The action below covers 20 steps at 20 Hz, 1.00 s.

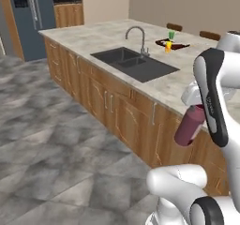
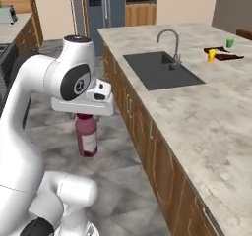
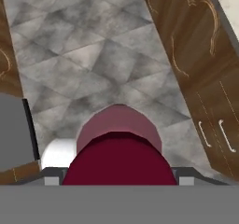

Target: Place the drinks on the dining counter in a tight cluster.

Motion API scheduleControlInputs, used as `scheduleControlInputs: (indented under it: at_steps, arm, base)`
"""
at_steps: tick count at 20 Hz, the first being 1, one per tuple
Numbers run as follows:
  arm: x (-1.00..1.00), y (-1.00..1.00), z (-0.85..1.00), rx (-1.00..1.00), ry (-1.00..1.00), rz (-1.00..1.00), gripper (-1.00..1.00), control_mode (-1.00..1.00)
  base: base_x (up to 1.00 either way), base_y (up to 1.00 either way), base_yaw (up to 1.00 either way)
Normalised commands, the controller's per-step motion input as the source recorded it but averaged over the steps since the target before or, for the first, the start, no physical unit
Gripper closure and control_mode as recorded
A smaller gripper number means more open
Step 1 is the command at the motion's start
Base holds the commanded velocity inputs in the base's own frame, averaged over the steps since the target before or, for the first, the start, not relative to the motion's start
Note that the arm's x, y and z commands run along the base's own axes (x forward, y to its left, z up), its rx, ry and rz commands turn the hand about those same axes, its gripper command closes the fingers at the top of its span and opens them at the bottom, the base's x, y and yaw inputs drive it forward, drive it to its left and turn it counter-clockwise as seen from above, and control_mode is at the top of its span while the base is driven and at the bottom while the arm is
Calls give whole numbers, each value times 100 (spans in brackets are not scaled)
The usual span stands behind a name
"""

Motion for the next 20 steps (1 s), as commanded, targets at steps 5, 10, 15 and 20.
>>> scheduleControlInputs:
  at_steps: [5,10,15,20]
  arm:
    - [0,0,0,0,0,0,100,100]
    - [0,0,0,0,0,0,100,100]
    - [0,0,0,0,0,0,100,100]
    - [0,0,0,0,0,0,100,100]
  base:
    - [0,-17,-64]
    - [0,0,-94]
    - [8,-27,-62]
    - [18,-68,13]
